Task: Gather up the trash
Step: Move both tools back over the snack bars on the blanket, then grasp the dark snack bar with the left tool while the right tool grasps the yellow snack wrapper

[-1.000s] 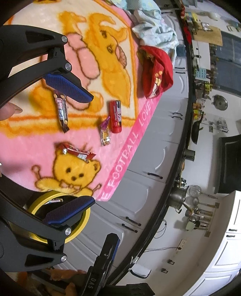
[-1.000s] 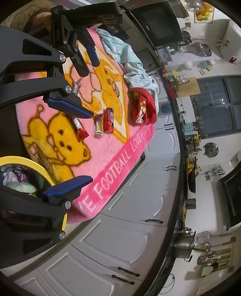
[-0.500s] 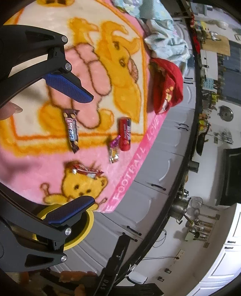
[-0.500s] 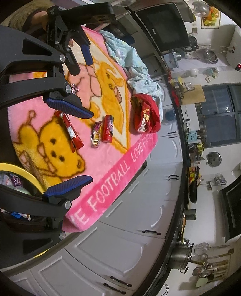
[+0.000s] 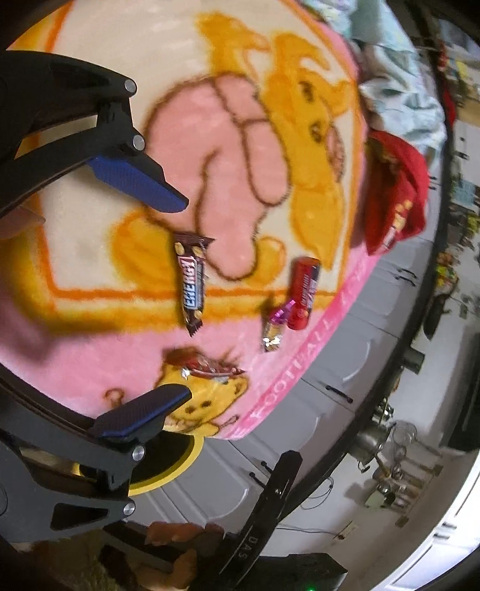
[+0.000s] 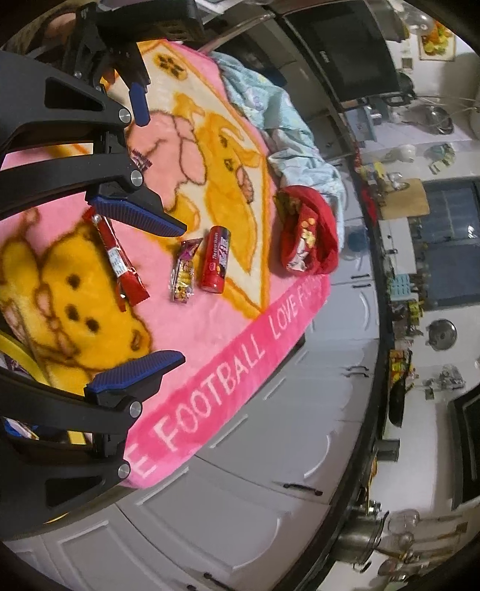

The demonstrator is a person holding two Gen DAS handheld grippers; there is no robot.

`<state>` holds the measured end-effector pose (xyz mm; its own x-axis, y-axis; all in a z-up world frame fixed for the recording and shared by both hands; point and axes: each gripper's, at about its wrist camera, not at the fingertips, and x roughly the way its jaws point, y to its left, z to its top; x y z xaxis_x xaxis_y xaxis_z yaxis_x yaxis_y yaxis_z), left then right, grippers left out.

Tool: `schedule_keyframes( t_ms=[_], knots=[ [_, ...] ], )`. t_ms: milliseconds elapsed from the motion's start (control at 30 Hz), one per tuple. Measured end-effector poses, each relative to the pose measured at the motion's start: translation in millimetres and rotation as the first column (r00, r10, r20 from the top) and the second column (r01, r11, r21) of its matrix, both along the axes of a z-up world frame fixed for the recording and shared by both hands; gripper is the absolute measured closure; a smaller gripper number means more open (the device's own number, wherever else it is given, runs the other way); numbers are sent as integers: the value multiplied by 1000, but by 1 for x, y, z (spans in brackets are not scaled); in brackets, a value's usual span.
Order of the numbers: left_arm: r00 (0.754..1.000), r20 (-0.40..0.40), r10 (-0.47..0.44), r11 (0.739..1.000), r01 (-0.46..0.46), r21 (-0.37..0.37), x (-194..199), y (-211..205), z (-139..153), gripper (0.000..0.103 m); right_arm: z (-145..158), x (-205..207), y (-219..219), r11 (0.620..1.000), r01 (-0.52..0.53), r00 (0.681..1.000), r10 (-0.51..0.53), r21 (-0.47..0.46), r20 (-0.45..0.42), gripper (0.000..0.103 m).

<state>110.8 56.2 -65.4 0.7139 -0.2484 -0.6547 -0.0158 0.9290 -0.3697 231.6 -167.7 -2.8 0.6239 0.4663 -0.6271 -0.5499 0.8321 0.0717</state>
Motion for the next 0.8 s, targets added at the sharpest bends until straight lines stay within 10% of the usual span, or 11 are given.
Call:
schedule_keyframes(
  t_ms=[800],
  knots=[
    [995,-82,56,997,-52,49,36,8,-28,41,-87,93,56,995,-5,977,-16,-96,-213,58]
  ],
)
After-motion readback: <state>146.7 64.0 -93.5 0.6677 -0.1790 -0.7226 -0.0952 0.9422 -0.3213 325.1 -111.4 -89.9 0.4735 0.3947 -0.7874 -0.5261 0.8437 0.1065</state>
